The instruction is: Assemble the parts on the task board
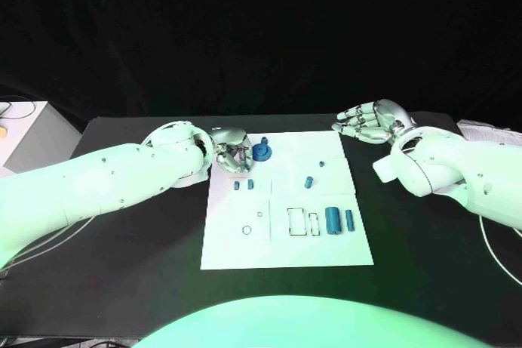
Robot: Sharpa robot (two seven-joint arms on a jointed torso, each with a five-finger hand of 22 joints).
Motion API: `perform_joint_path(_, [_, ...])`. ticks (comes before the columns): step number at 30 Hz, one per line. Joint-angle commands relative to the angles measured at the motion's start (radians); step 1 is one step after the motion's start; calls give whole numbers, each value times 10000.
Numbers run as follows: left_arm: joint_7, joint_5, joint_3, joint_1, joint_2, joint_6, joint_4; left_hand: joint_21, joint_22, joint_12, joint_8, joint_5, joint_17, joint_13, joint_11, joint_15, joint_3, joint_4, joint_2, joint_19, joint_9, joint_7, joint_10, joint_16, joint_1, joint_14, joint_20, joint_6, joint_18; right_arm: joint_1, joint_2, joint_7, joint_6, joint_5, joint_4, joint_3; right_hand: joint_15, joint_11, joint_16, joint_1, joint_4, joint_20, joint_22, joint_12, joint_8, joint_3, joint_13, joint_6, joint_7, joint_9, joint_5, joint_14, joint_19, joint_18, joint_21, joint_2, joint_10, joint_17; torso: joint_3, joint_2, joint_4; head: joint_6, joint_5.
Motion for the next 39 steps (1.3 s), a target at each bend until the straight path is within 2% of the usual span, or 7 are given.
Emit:
perform_joint_path(1, [-66, -100, -6, -3, -4, 235, -15, 53, 9, -58, 27, -11, 24, 6, -17, -20, 0, -62, 30, 52, 18, 14, 79, 66, 0, 63, -6, 81, -137, -3, -4, 71, 129, -90, 19, 3, 2, -1, -31, -26, -8, -3, -10, -36, 13, 78, -8, 74, 786, -10, 45, 12, -65, 85, 19, -10, 52, -11, -6, -8, 3, 1, -4])
perform_joint_path(19, [-61, -97, -40, -6, 79, 314, -136, 84, 51, -74, 17, -13, 41, 11, -18, -21, 7, -77, 42, 87, 24, 17, 97, 74, 15, 75, -9, 92, -147, -3, -10, 70, 131, -98, 52, 3, 2, -1, -31, -26, -8, -3, -10, -36, 13, 78, -8, 74, 786, -10, 45, 12, -65, 85, 19, -10, 52, -11, -12, 7, 1, 1, -9])
perform_joint_path(25, [-34, -85, -54, -11, 137, 299, -171, 84, 51, -74, 17, -13, 41, 11, -18, -21, 7, -77, 42, 87, 24, 17, 97, 74, 15, 75, -9, 92, -147, -3, -15, 72, 130, -100, 65, 4, 2, -1, -31, -26, -8, -3, -10, -36, 13, 78, -8, 74, 786, -10, 45, 12, -65, 85, 19, -10, 52, -11, 0, 0, -4, 1, -17])
perform_joint_path(39, [-77, -102, -89, -19, 205, 505, -246, 114, 86, -102, 10, -24, 29, 31, -26, -25, 6, -102, 77, 110, 48, 14, 160, 81, 31, 77, -15, 151, -155, -2, -24, 71, 136, -101, 74, 4, 1, -3, -31, -51, -11, -3, -9, -58, 10, 132, -9, 80, 784, -18, 43, 10, -59, 86, 27, -34, 68, -27, -1, -8, 0, 1, -32])
